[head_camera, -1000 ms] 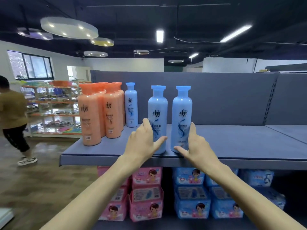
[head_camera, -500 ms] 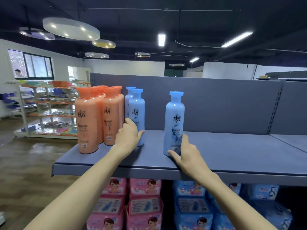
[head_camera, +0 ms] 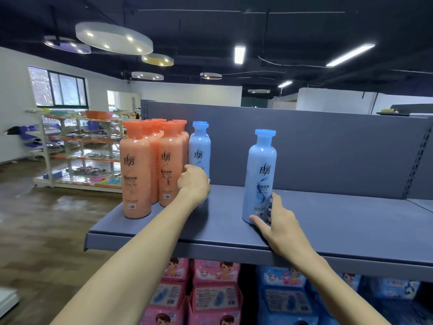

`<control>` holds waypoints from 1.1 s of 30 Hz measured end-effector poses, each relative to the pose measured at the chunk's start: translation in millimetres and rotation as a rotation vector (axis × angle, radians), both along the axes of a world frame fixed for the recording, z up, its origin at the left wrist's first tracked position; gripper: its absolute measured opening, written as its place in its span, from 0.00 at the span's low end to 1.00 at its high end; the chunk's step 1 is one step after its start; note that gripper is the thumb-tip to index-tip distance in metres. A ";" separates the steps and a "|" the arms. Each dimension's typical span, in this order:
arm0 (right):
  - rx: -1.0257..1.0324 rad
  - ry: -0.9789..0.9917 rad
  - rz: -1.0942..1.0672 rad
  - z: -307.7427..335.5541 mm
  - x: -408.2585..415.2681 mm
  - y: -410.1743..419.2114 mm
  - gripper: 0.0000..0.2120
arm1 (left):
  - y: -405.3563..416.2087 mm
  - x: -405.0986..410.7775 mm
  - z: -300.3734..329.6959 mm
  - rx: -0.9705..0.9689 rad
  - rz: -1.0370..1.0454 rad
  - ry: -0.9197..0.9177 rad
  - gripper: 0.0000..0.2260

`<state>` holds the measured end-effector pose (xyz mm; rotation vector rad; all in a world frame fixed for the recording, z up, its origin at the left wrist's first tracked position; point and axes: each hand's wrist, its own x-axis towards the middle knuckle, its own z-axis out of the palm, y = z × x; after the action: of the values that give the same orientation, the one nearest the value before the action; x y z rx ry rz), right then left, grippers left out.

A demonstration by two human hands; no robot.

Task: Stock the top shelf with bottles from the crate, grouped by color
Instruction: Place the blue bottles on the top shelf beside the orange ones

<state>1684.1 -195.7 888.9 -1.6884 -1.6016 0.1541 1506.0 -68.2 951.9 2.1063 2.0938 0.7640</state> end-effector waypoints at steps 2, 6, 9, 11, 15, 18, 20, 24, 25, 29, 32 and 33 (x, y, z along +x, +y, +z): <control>0.005 0.005 0.005 -1.3 0.0 0.7 0.30 | 1.1 2.1 0.3 -0.003 0.015 -0.003 0.24; 0.008 0.018 0.008 -2.8 1.0 2.4 0.30 | 4.2 5.0 0.8 -0.033 0.027 -0.016 0.22; 0.017 0.024 0.012 -4.5 2.8 3.6 0.30 | 9.0 4.4 0.7 -0.039 0.040 0.017 0.22; 0.020 0.027 0.016 -5.6 3.6 4.2 0.29 | 11.0 4.9 0.5 -0.054 0.046 -0.002 0.23; 0.026 0.031 0.018 -6.5 4.6 5.0 0.28 | 13.6 5.8 2.1 -0.071 0.051 0.000 0.24; 0.027 0.035 0.021 -5.9 3.8 4.5 0.28 | 14.0 4.5 2.2 -0.093 0.047 0.026 0.21; 0.023 0.034 0.023 -4.8 2.8 3.4 0.29 | 13.3 2.4 2.1 -0.081 0.041 0.054 0.18; 0.025 0.029 0.009 -4.0 1.5 1.3 0.30 | 6.4 2.0 0.0 -0.027 -0.006 0.148 0.16; 0.024 0.029 0.005 -4.3 1.2 0.9 0.30 | 3.7 2.5 -1.0 -0.011 -0.018 0.178 0.16; 0.008 0.033 -0.014 -2.8 -0.4 -0.2 0.30 | -3.6 -0.9 -7.3 0.021 -0.043 0.266 0.14; 0.002 0.031 -0.021 -1.3 -1.4 -1.9 0.30 | -11.8 -5.1 -11.2 0.039 -0.067 0.323 0.14; -0.001 0.034 -0.021 -0.7 -1.4 -2.0 0.31 | -15.3 -6.4 -11.6 0.053 -0.072 0.343 0.14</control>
<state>1682.7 -197.6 888.2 -1.6946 -1.5585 0.1716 1499.6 -83.5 940.3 2.4778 2.1557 0.4817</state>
